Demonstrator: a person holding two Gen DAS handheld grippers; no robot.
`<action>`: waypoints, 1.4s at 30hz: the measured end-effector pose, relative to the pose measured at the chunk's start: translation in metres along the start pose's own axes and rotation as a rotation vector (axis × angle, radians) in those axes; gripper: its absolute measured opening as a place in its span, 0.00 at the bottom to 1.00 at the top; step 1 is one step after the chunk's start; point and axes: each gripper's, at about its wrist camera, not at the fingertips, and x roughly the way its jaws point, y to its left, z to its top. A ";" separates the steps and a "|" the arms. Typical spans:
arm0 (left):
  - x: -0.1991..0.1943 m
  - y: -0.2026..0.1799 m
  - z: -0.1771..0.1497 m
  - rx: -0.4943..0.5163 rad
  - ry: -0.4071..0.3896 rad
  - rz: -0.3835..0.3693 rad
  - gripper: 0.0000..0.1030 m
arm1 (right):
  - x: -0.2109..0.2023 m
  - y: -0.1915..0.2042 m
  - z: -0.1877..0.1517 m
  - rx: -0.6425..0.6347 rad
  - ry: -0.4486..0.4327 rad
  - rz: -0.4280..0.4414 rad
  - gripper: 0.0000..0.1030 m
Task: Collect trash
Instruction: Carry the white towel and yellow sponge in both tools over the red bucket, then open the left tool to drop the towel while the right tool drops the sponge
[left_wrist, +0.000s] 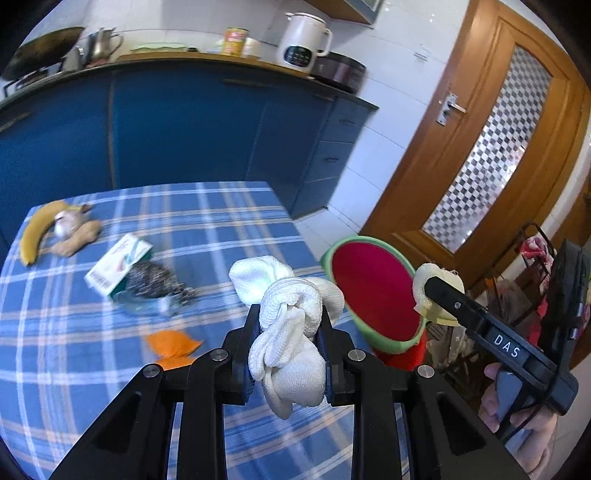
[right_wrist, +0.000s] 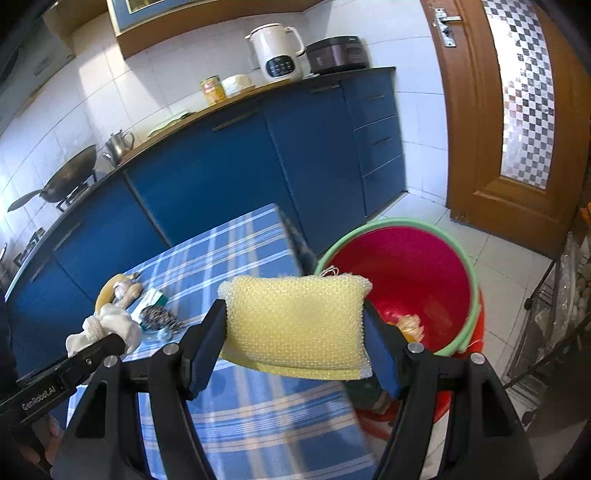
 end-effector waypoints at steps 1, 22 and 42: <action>0.005 -0.005 0.004 -0.001 0.005 -0.013 0.27 | 0.001 -0.008 0.003 0.005 0.001 -0.006 0.70; 0.115 -0.083 0.024 0.143 0.108 -0.042 0.27 | 0.064 -0.117 0.006 0.131 0.099 -0.072 0.74; 0.194 -0.116 0.017 0.227 0.189 -0.047 0.27 | 0.056 -0.148 0.007 0.159 0.003 -0.130 0.82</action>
